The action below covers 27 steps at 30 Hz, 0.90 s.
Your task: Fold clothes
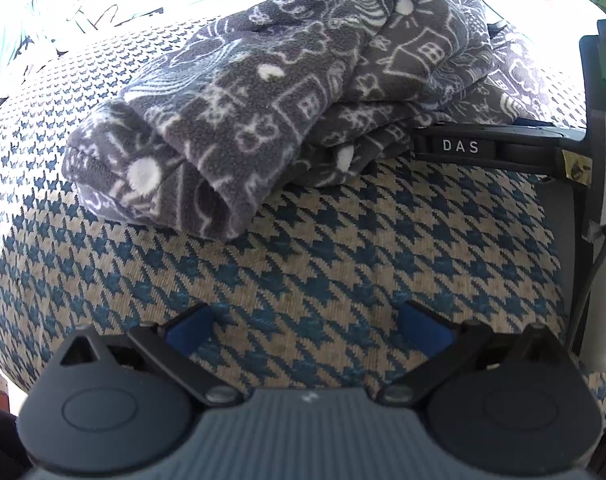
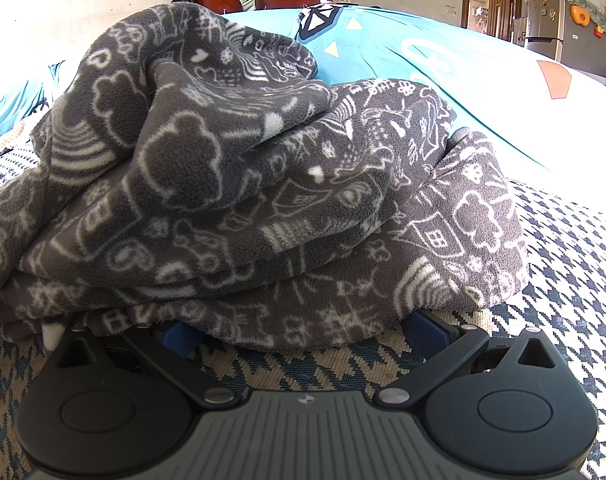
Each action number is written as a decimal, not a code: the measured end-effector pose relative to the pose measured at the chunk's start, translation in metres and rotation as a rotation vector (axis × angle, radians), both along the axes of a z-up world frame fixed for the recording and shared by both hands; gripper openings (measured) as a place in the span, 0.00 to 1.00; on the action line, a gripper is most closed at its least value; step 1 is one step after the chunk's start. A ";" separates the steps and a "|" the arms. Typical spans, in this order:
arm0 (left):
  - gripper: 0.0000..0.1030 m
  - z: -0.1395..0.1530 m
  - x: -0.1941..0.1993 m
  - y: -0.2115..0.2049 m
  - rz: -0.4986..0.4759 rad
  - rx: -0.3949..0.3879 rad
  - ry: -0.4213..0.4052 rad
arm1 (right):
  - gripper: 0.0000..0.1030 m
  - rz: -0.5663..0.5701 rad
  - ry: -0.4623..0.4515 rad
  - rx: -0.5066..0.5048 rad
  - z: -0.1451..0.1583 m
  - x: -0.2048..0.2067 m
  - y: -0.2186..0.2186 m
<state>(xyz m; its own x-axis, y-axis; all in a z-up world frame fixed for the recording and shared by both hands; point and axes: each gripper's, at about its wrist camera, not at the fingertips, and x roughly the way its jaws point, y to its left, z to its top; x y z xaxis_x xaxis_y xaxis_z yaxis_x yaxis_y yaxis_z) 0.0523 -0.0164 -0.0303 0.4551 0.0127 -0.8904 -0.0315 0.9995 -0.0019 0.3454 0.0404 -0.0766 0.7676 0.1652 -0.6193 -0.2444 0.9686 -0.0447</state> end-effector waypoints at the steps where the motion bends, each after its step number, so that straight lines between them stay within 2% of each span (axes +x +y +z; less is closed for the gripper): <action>1: 1.00 0.000 0.002 0.003 0.003 -0.003 0.006 | 1.00 0.000 0.000 0.000 0.000 0.000 0.000; 4: 1.00 0.002 0.011 0.017 0.014 -0.025 0.035 | 1.00 0.000 0.000 0.000 0.000 0.000 0.000; 7: 1.00 0.002 0.019 0.026 0.011 -0.007 0.050 | 1.00 0.000 0.000 0.000 0.000 0.000 0.000; 11: 1.00 0.003 0.022 0.046 0.014 -0.021 0.029 | 1.00 0.000 0.000 0.000 0.000 0.000 0.000; 27: 1.00 0.003 0.061 0.118 0.012 -0.023 0.032 | 1.00 0.001 0.001 0.000 0.000 -0.001 -0.001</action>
